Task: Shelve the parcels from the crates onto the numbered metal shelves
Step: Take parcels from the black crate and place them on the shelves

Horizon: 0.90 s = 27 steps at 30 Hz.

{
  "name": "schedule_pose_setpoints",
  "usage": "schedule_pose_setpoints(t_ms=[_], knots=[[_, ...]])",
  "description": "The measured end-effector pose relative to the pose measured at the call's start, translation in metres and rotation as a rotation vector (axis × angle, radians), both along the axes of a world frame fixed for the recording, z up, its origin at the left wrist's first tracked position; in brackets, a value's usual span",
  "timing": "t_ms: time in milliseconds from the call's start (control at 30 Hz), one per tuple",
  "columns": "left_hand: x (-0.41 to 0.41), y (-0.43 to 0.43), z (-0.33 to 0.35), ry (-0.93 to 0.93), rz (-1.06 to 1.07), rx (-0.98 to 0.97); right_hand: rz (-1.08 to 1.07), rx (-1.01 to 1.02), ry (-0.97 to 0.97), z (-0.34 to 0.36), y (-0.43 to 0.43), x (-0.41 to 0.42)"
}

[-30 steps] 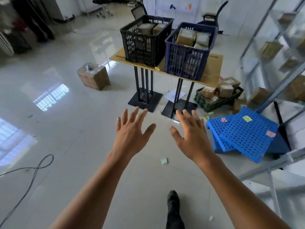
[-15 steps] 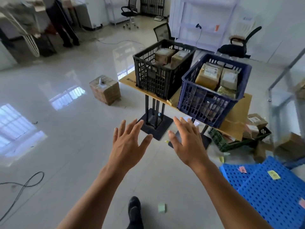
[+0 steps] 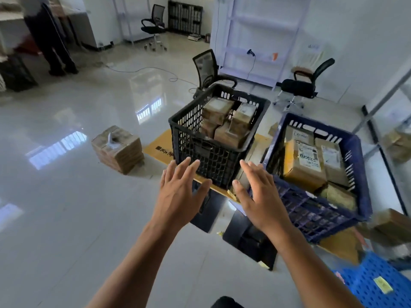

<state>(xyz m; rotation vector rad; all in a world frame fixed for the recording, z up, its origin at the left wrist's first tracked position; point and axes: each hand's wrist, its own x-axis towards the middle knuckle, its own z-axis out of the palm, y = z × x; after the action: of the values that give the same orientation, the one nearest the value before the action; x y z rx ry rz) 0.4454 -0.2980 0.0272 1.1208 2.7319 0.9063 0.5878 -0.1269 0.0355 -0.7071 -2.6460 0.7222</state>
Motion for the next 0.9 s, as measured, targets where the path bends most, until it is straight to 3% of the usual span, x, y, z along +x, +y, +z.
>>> schedule_pose_setpoints(t_ms=[333,600,900], knots=[[-0.183,0.143,0.0,0.111,-0.157,-0.144,-0.16,-0.026,0.054,-0.011,0.151,-0.154],[-0.312,0.285,-0.011,0.024,-0.225,-0.241,-0.173,-0.062,-0.018,-0.026,0.255,-0.266],[-0.395,0.42,-0.085,-0.167,-0.359,-0.436,-0.22,-0.116,-0.205,-0.071,0.315,-0.357]])
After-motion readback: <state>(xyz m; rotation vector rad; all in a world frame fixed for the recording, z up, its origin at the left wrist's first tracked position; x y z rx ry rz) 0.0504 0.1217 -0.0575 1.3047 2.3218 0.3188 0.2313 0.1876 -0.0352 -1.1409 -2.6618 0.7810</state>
